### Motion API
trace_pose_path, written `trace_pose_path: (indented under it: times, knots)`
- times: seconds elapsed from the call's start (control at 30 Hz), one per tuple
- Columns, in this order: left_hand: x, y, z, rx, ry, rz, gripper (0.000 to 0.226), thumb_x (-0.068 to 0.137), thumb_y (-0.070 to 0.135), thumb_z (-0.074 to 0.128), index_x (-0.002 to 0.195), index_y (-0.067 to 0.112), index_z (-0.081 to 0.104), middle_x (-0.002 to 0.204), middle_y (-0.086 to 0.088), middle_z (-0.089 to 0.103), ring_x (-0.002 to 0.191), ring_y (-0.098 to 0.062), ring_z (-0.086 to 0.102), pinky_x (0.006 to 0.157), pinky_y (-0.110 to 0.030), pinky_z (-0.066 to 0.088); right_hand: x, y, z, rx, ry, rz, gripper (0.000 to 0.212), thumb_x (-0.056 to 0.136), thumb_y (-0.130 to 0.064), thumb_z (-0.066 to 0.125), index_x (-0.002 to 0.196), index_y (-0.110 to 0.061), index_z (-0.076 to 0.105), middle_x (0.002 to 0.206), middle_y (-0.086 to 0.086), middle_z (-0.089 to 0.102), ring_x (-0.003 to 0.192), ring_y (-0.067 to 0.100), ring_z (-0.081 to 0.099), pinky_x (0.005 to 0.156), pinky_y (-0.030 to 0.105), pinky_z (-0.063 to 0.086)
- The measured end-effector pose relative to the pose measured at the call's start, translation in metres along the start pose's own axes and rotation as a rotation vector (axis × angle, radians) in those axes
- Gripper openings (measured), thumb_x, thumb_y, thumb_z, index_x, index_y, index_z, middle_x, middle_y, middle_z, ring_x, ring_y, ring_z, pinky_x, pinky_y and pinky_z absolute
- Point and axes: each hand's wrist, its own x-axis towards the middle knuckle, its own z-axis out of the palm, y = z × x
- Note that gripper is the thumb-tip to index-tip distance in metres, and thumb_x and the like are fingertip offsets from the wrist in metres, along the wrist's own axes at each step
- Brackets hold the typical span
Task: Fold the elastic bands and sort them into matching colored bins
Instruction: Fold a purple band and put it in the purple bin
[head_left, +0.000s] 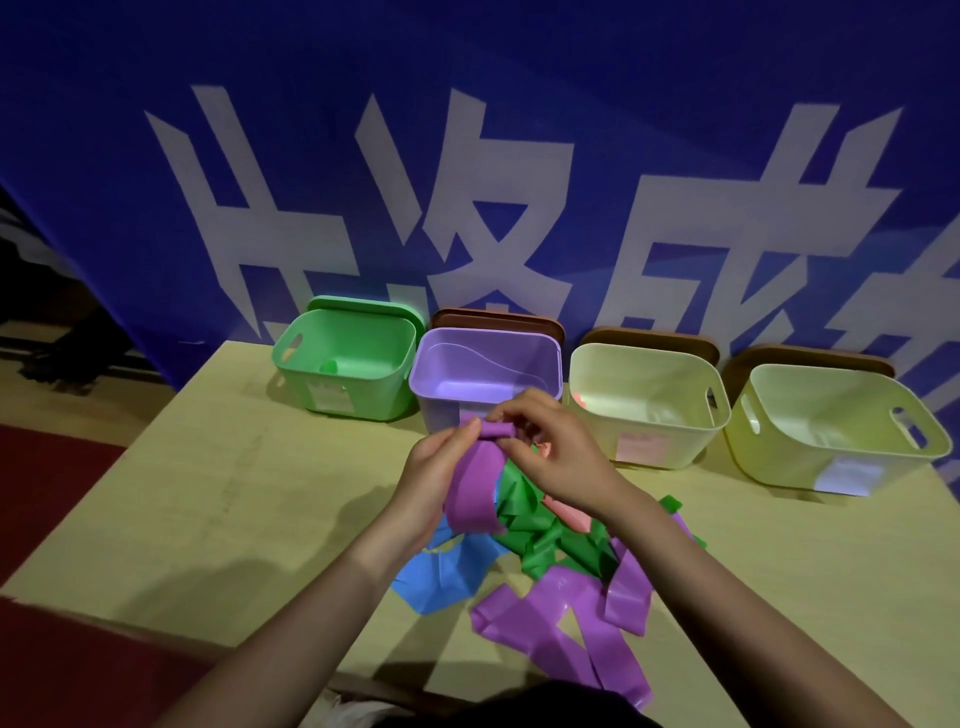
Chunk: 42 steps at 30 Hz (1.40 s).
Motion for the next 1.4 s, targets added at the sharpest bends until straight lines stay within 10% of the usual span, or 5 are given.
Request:
trace_pose_path:
  times: [0.2, 0.3, 0.9, 1.07, 1.4]
  knots:
    - [0.008, 0.003, -0.003, -0.027, -0.02, -0.005, 0.019, 0.095, 0.015, 0.051, 0.098, 0.01, 0.069, 0.092, -0.011, 0.07, 0.08, -0.019, 0.065, 0.067, -0.025, 0.051, -0.001, -0.011, 0.0, 0.516, 0.069, 0.384, 0.023, 0.095, -0.013, 0.055, 0.117, -0.01, 0.062, 0.076, -0.003, 0.058, 0.067, 0.007, 0.054, 0.068, 0.019, 0.046]
    - [0.01, 0.004, -0.003, 0.04, -0.061, 0.018, 0.019, 0.095, 0.013, 0.052, 0.104, 0.011, 0.068, 0.097, -0.011, 0.071, 0.083, -0.018, 0.066, 0.073, -0.026, 0.051, 0.002, -0.011, 0.005, 0.465, 0.056, 0.451, 0.014, 0.096, -0.015, 0.054, 0.09, -0.007, 0.064, 0.059, -0.009, 0.053, 0.057, 0.004, 0.05, 0.059, 0.016, 0.042]
    - [0.016, 0.0, 0.018, 0.232, 0.032, 0.261, 0.02, 0.094, 0.011, 0.056, 0.088, 0.021, 0.072, 0.089, -0.004, 0.073, 0.086, -0.018, 0.063, 0.083, -0.039, 0.05, -0.004, 0.001, 0.003, -0.099, 0.261, 0.102, 0.013, 0.086, -0.018, 0.06, 0.075, -0.011, 0.059, 0.067, 0.001, 0.051, 0.064, 0.01, 0.043, 0.06, 0.024, 0.035]
    - [0.011, -0.001, 0.02, 0.055, -0.003, 0.155, 0.025, 0.077, 0.034, 0.07, 0.092, 0.015, 0.075, 0.1, -0.015, 0.072, 0.094, -0.025, 0.064, 0.089, -0.041, 0.048, -0.006, -0.002, 0.003, 0.157, 0.294, 0.218, 0.013, 0.083, -0.02, 0.061, 0.074, -0.029, 0.058, 0.067, -0.011, 0.053, 0.065, 0.003, 0.046, 0.063, 0.018, 0.038]
    - [0.001, -0.004, 0.019, 0.004, 0.038, -0.088, 0.069, 0.066, 0.067, 0.066, 0.107, 0.012, 0.071, 0.105, -0.021, 0.07, 0.096, -0.034, 0.063, 0.09, -0.052, 0.047, -0.004, -0.007, 0.005, 0.492, 0.356, 0.379, 0.013, 0.092, -0.003, 0.058, 0.081, 0.002, 0.063, 0.055, -0.014, 0.053, 0.056, 0.001, 0.047, 0.056, 0.014, 0.038]
